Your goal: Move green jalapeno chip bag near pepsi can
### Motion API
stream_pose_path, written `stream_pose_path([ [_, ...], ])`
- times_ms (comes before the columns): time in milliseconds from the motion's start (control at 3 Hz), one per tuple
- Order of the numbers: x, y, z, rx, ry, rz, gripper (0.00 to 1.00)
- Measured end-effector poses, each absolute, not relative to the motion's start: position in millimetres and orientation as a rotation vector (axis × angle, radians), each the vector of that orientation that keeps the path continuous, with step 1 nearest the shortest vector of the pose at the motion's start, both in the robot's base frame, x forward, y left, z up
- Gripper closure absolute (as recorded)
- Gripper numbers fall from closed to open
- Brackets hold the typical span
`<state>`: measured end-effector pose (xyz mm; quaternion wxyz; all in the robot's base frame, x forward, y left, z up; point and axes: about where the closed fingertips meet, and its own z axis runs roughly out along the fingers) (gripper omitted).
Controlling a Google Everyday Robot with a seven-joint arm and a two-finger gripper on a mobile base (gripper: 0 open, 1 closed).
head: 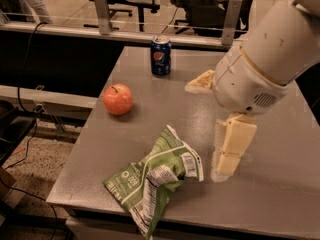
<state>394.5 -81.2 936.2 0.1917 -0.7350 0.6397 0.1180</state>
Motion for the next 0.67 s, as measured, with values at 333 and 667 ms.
stream_pose_path([
  [333,384.3,-56.8,918.7,-2.127,1.741,0.352,0.00],
  [667,376.9,-37.7,900.9,-2.186,1.698,0.359,0.00],
])
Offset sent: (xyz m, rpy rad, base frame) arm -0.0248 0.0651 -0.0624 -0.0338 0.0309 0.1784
